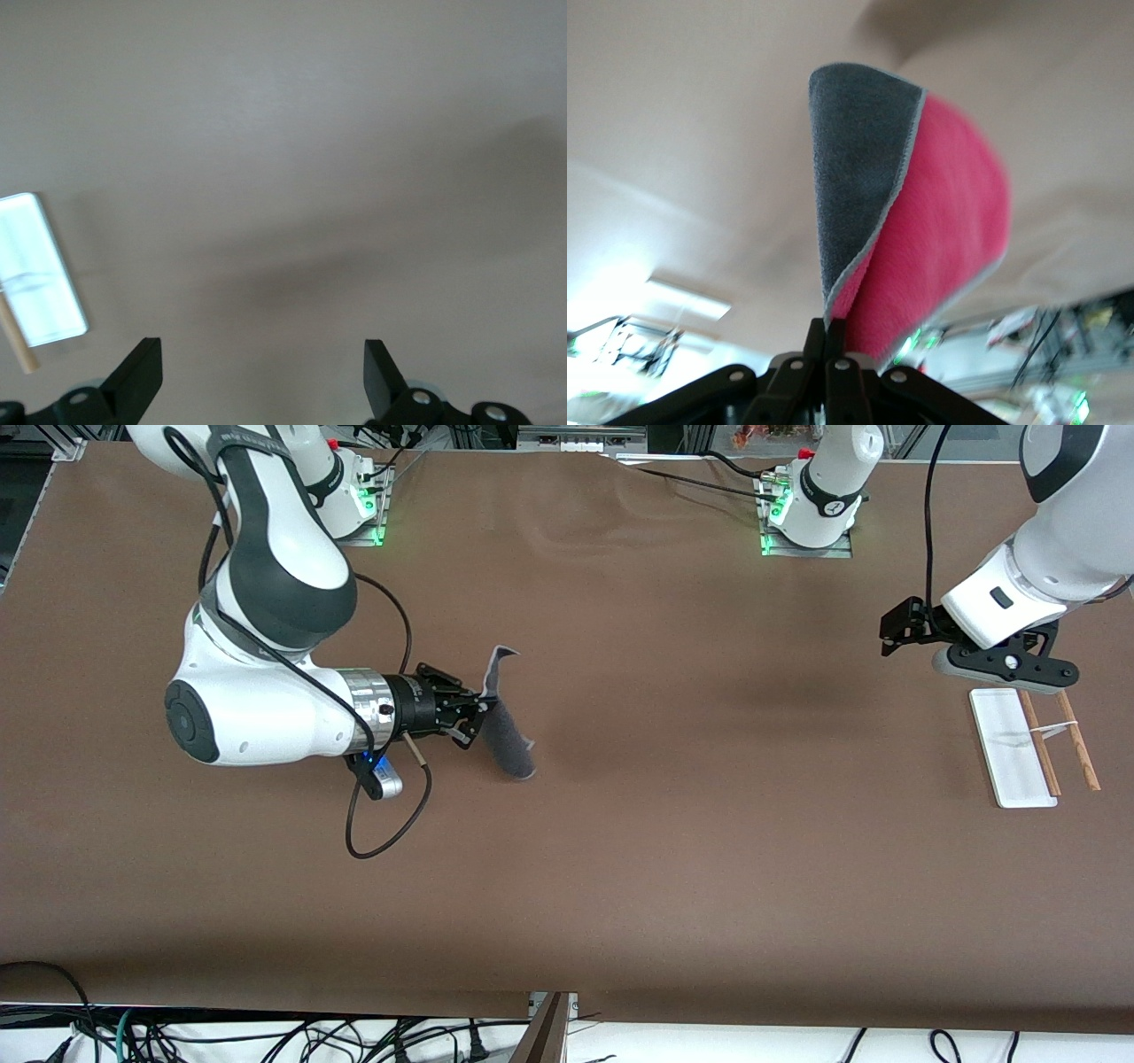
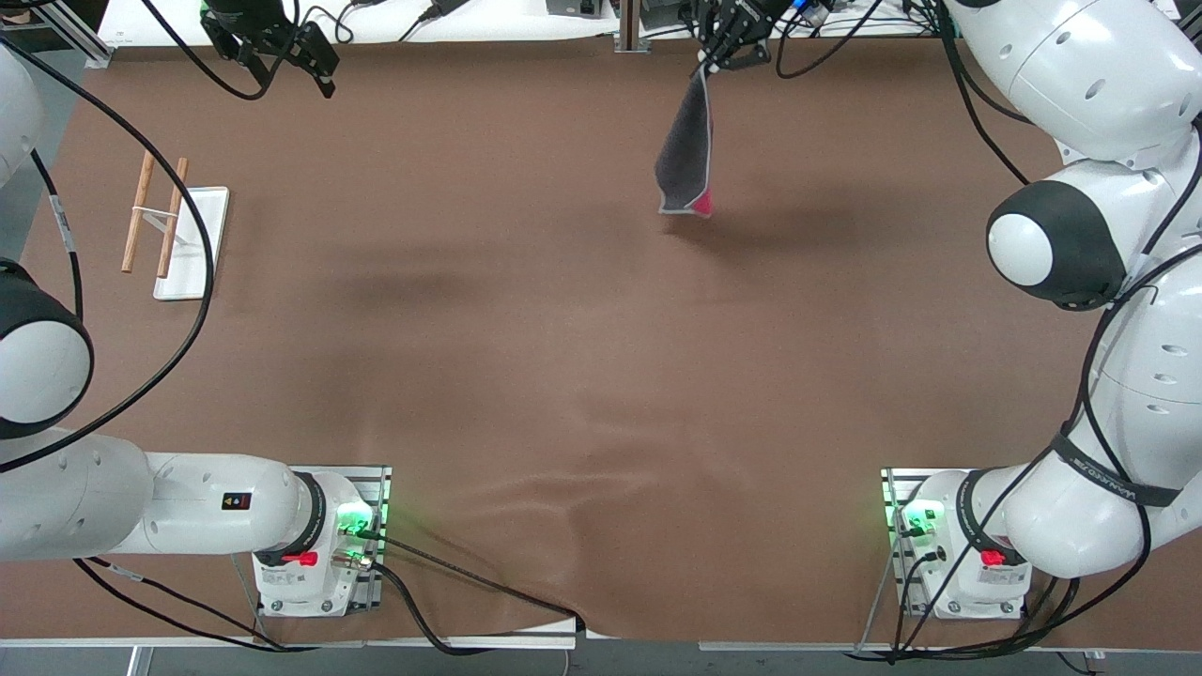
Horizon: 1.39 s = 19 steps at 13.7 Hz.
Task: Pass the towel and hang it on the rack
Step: 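Carry the towel toward center while the left gripper reaches toward it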
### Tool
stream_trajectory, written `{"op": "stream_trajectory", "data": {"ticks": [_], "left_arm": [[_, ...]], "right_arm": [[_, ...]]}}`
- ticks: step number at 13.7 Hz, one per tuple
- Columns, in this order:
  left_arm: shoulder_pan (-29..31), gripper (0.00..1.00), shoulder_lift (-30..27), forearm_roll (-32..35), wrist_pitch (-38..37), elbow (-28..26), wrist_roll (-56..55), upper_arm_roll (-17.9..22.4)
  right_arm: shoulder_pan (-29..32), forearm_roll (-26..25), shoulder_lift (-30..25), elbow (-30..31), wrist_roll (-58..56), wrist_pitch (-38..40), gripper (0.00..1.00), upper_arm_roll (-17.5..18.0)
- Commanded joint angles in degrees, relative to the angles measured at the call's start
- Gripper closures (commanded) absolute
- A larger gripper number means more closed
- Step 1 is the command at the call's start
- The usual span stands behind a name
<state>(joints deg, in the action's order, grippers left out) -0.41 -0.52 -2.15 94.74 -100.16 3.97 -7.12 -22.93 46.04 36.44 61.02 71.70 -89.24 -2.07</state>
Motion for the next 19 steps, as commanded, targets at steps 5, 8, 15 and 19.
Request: {"op": "stream_trajectory", "data": {"ticks": [5,8,15,19], "left_arm": [[-1.17,0.0,5.51,-18.04,0.44,2.33,0.86,-1.32],[-2.31,0.0,6.93,-21.13,5.97,2.33,2.96,-1.93],[-2.58,0.0,13.51,-36.49,10.82,2.25,32.27,-2.29],[-1.96,0.0,18.35,-44.94,10.91,2.16,54.33,-2.29]], "right_arm": [[-0.1,5.73,-0.23,-2.04,18.98,-11.01,1.0,9.0],[-0.19,5.73,-0.23,-2.13,26.19,-18.49,1.0,13.31],[-6.77,4.85,-1.37,-2.13,34.12,-27.99,1.0,13.77],[-8.97,2.83,-1.28,-2.13,36.06,-31.07,1.0,13.76]]}}
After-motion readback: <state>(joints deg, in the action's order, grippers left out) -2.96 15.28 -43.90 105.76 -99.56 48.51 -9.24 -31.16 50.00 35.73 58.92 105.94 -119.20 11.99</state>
